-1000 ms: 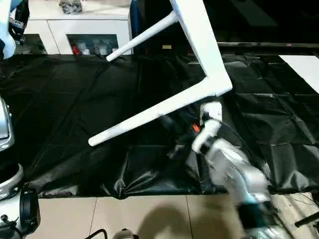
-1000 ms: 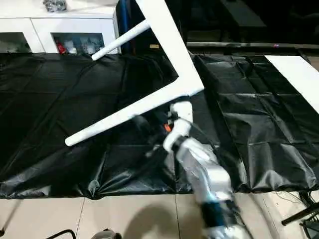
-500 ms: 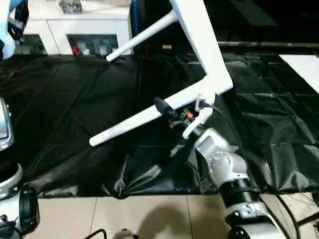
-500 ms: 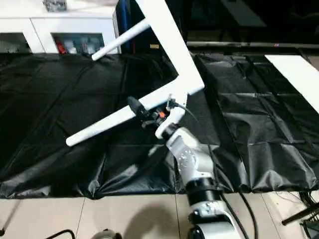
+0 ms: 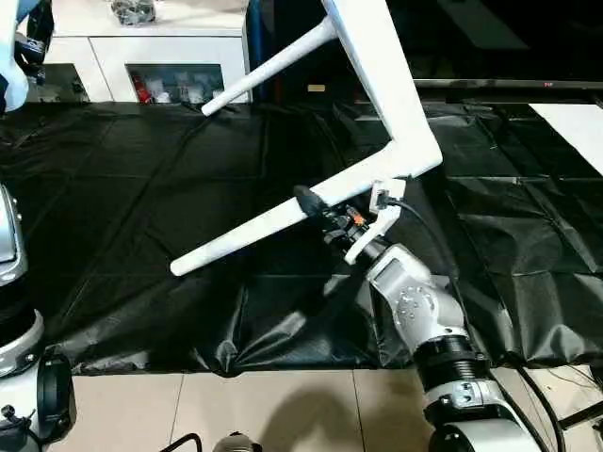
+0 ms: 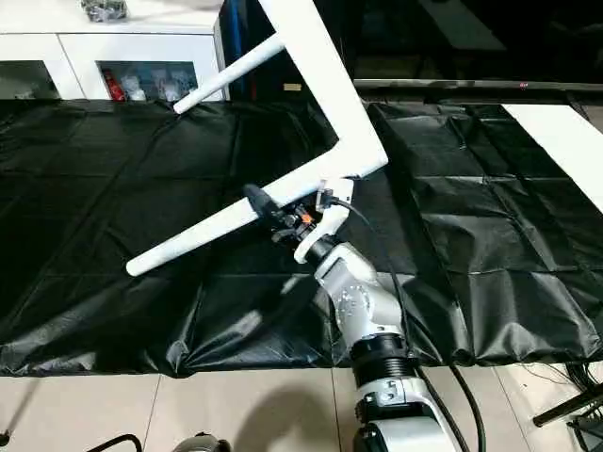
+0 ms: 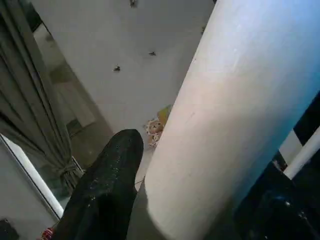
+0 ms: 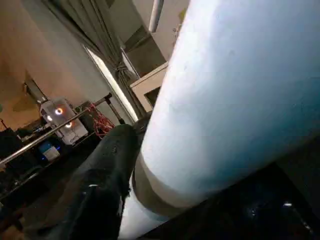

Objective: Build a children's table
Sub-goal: Flip table

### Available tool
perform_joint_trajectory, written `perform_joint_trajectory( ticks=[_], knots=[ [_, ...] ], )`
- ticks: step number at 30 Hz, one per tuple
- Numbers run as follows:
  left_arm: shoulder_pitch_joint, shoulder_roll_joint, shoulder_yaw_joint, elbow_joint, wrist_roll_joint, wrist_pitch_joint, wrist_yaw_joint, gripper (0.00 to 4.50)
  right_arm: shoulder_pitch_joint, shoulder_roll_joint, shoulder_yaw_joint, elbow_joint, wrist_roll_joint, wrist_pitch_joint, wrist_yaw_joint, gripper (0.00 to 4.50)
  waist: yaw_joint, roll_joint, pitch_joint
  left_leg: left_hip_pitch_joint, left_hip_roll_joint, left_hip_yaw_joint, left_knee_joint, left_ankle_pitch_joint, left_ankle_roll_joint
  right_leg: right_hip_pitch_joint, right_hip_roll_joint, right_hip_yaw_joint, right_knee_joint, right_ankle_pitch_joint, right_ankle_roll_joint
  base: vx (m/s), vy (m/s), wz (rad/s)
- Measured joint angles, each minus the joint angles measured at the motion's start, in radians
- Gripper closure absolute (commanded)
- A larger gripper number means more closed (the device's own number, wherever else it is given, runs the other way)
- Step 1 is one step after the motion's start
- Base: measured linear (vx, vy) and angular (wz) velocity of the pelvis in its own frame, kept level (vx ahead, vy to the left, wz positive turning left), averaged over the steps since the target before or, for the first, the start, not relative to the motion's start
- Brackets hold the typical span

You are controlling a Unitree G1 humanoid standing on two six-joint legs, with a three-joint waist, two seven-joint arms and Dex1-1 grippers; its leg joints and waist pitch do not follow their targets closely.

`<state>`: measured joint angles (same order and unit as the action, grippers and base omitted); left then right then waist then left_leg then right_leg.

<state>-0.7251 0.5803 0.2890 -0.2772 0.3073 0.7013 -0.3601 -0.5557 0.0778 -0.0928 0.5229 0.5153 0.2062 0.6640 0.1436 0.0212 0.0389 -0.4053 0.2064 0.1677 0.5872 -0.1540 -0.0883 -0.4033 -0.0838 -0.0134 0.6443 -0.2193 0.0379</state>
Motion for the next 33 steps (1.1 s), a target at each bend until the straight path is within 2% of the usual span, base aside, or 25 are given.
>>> perform_joint_trajectory(
  ticks=[4,8,12,17,19,21,22,25,31,33],
  knots=[
    [0.000,-0.006,0.014,0.004,-0.010,0.000,0.006,2.17,-0.008,-0.014,0.001,-0.010,-0.002,0.001,-0.002,2.41,0.000,0.000,0.000,0.000,0.000,0.000,-0.001,0.000,0.000,0.000,0.000,0.000,0.000,0.000,0.000,0.000,0.000,0.00],
    [0.004,-0.027,0.055,0.016,-0.037,0.001,0.024,2.17,-0.017,-0.036,0.000,-0.065,-0.007,0.017,-0.015,2.50,0.001,-0.001,0.001,-0.001,0.000,0.001,-0.001,0.000,0.000,-0.001,0.000,0.000,-0.001,0.000,0.000,0.000,0.000,0.00],
    [0.042,-0.086,0.126,0.029,-0.085,-0.014,0.052,2.21,-0.039,-0.088,0.002,-0.177,-0.020,0.057,-0.052,2.54,0.001,-0.001,0.001,-0.003,0.000,0.001,-0.001,0.000,0.000,-0.001,0.000,-0.001,-0.003,0.000,0.000,0.000,0.000,0.00],
    [0.102,-0.147,0.178,0.074,-0.133,-0.009,0.064,2.41,-0.101,-0.140,-0.019,-0.269,-0.043,0.072,-0.109,2.66,0.001,-0.007,0.003,-0.005,0.001,0.001,0.000,0.000,0.000,-0.001,0.002,-0.002,-0.005,0.000,0.000,0.000,0.000,0.00],
    [0.138,-0.179,0.186,0.094,-0.157,-0.008,0.064,2.45,-0.127,-0.172,-0.019,-0.302,-0.060,0.093,-0.133,2.68,0.001,-0.014,0.005,-0.006,0.001,0.001,0.000,0.001,0.001,-0.001,0.003,-0.002,-0.006,0.000,0.000,0.000,0.000,0.00],
    [0.173,-0.203,0.185,0.116,-0.169,-0.006,0.064,2.54,-0.150,-0.190,-0.017,-0.328,-0.085,0.112,-0.147,2.70,0.000,-0.026,0.010,-0.008,0.001,0.001,0.001,0.001,0.001,-0.001,0.006,-0.002,-0.007,0.001,0.000,0.000,0.000,0.00],
    [0.181,-0.211,0.185,0.130,-0.176,-0.005,0.064,2.70,-0.153,-0.192,-0.015,-0.337,-0.092,0.115,-0.151,2.74,0.000,-0.031,0.011,-0.011,0.002,0.000,0.002,0.001,0.001,-0.002,0.008,-0.004,-0.008,0.001,-0.001,0.000,0.000,0.00],
    [0.222,-0.225,0.187,0.143,-0.197,-0.014,0.067,2.77,-0.157,-0.208,0.009,-0.378,-0.123,0.144,-0.175,2.77,0.000,-0.047,0.008,-0.015,0.003,-0.001,0.003,0.004,0.002,-0.004,0.009,-0.005,-0.011,0.001,-0.001,0.000,0.000,0.00],
    [0.277,-0.240,0.209,0.142,-0.215,-0.030,0.078,2.82,-0.148,-0.193,0.049,-0.443,-0.157,0.188,-0.215,2.78,-0.001,-0.068,0.010,-0.015,0.003,-0.001,0.003,0.003,0.002,-0.002,0.008,-0.005,-0.014,0.001,0.000,0.000,0.000,0.00],
    [0.312,-0.243,0.223,0.123,-0.219,-0.036,0.083,2.82,-0.111,-0.174,0.073,-0.512,-0.164,0.215,-0.242,2.78,-0.003,-0.075,0.008,-0.013,0.003,-0.001,0.003,0.003,0.003,0.000,0.009,-0.005,-0.014,0.001,0.000,0.000,0.000,0.00]
  ],
)
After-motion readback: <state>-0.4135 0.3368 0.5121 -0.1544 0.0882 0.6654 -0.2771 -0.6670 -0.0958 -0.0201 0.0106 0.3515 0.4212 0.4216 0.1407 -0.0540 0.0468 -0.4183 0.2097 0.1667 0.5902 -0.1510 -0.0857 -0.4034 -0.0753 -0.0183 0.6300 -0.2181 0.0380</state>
